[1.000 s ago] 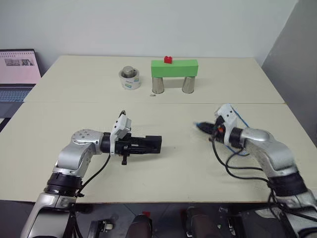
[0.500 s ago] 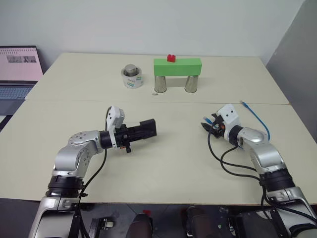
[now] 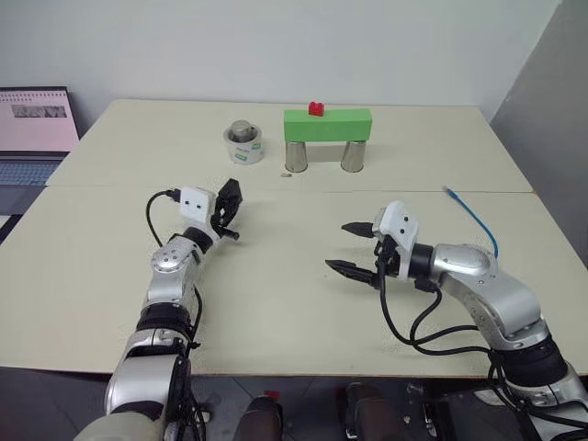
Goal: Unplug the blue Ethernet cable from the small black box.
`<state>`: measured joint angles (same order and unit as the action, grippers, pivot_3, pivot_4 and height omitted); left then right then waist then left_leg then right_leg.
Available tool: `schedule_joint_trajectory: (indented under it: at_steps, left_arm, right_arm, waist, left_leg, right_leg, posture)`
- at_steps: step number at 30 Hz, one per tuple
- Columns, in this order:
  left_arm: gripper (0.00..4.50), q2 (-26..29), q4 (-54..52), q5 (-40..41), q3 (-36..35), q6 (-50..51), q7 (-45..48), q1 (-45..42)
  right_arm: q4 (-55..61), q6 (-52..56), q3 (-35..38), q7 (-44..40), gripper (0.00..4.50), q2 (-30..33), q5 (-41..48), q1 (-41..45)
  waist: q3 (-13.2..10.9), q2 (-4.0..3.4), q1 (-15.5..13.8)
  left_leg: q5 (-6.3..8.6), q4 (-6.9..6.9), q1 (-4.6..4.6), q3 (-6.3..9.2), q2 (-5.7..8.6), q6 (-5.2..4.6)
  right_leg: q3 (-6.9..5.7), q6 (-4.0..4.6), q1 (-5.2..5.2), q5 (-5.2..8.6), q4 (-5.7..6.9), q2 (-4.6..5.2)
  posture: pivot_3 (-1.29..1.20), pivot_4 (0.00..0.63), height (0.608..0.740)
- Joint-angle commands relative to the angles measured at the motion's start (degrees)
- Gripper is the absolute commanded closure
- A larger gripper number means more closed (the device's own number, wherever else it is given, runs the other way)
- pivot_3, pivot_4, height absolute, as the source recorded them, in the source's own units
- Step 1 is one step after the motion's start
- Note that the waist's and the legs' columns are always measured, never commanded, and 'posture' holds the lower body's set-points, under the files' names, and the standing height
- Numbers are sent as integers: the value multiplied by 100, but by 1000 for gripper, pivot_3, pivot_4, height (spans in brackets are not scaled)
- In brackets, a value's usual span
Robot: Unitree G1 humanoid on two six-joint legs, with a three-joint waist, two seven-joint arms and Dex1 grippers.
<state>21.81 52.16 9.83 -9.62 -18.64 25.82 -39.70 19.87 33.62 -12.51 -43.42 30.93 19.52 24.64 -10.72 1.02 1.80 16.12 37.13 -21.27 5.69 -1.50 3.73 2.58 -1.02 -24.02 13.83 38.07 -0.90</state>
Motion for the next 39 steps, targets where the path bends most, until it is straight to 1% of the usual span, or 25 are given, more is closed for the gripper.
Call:
schedule_joint_trajectory:
  at_steps: [1, 4, 5, 10, 11, 12, 13, 16, 18, 22, 26, 29, 31, 33, 36, 39]
  left_arm:
    - [3702, -99, 665, -96, -133, -373, -348, -197]
    - [3702, -127, 954, -220, -63, -522, -313, -169]
    - [3353, -141, 1034, -220, -76, -491, -296, -156]
    - [2286, -202, 1071, -96, -177, -476, -30, -12]
    - [2017, -204, 1002, -71, -196, -474, 22, 59]
    - [1877, -194, 896, -49, -212, -465, 66, 158]
    - [1580, -176, 792, -51, -228, -458, 38, 251]
    - [890, -85, 137, -5, -243, 39, 12, 668]
    - [890, -27, -510, 104, -274, 525, 29, 992]
    - [890, 239, -2589, 397, -211, 1578, 314, 1973]
    - [890, 545, -3886, 499, -206, 2523, 332, 2497]
    - [890, 1119, -4942, 801, -409, 3176, 772, 2878]
    - [890, 1495, -5310, 1036, -584, 3472, 1055, 2960]
    - [890, 1781, -5479, 1088, -621, 3562, 1291, 2975]
    - [890, 1995, -5541, 1078, -627, 3547, 1453, 2901]
    - [890, 2069, -5509, 1126, -658, 3617, 1535, 2782]
  right_arm:
    - [70, -97, 43, 24, 353, -8, -103, 83]
    - [78, -75, 81, 59, 353, -30, -123, 61]
    - [77, -72, 88, 71, 286, -28, -138, 54]
    - [124, -32, 136, 115, 256, -11, -158, -4]
    - [122, -26, 147, 123, 256, -9, -160, -6]
    - [132, -15, 164, 128, 256, -1, -158, -13]
    - [140, -4, 182, 130, 256, 6, -154, -18]
    - [202, 32, 254, 141, 256, 45, -138, -67]
    - [234, 46, 320, 155, 256, 73, -126, -114]
    - [250, 62, 591, 203, 256, 170, -105, -284]
    - [271, 81, 890, 251, 256, 305, -77, -477]
    - [205, 110, 1427, 271, 256, 565, -4, -766]
    - [147, 152, 1824, 260, 256, 750, 88, -968]
    - [101, 191, 2094, 218, 256, 900, 155, -1101]
    - [66, 175, 2236, 124, 256, 1028, 188, -1222]
    - [20, 154, 2308, 136, 256, 1056, 197, -1259]
  waist:
    - [0, 0, 0]
    - [0, 1, 2]
    - [1, 1, 2]
    - [1, 1, 4]
    - [1, 1, 4]
    - [1, 1, 7]
    - [2, 0, 16]
    - [2, -1, 36]
    - [4, -3, 61]
    - [5, -5, 142]
    - [4, -4, 123]
    - [2, -1, 110]
    - [1, -1, 68]
    - [1, -1, 32]
    - [1, -2, 15]
    - [1, -1, 15]
  left_leg:
    - [0, 0, -1, 0, 2, 0]
    - [0, -1, -1, 0, 3, 0]
    - [0, -2, -2, 2, 2, 0]
    - [0, -3, 10, 1, 2, 0]
    - [0, -3, 15, 2, 2, 0]
    - [0, -4, 23, 2, 2, 0]
    - [0, -6, 35, 2, 2, 0]
    - [0, -7, 46, -1, 1, 0]
    - [0, -7, 48, 0, 0, 0]
    - [0, -11, 52, -3, -7, 1]
    - [0, -10, 50, 5, -8, 1]
    - [0, -8, 47, 6, -8, 1]
    - [0, -7, 46, 5, -6, 1]
    - [0, -7, 47, 5, -5, 1]
    - [0, -8, 50, -2, -4, 1]
    - [0, -9, 49, -3, -6, 1]
  right_leg:
    - [0, 0, 0, 0, 0, 2]
    - [-1, 3, 0, -3, 1, 3]
    - [-4, 3, -1, -3, 2, 3]
    - [-4, 1, 6, -2, 6, 3]
    - [-4, -2, 12, 0, 6, 3]
    - [-4, -3, 20, 1, 5, 3]
    - [-4, -9, 32, 5, 2, 3]
    - [0, -23, 42, 13, 0, 3]
    - [-1, -23, 43, 13, 3, 2]
    - [4, -23, 44, 13, 4, 2]
    - [-3, -23, 45, 14, 2, 0]
    - [-3, -24, 46, 15, -1, 0]
    - [-2, -24, 45, 15, -2, 0]
    - [-3, -24, 46, 15, -2, 0]
    - [1, -23, 47, 16, -4, 0]
    - [2, -23, 46, 16, -6, -1]
  posture:
    - [0, 150, 740]
    - [0, 150, 740]
    - [0, 150, 740]
    - [0, 150, 740]
    - [0, 150, 740]
    - [0, 150, 740]
    - [0, 150, 740]
    - [0, 150, 740]
    - [0, 150, 740]
    - [0, 150, 740]
    - [0, 150, 740]
    - [0, 150, 740]
    - [0, 150, 740]
    - [0, 150, 740]
    - [0, 150, 740]
    - [0, 150, 740]
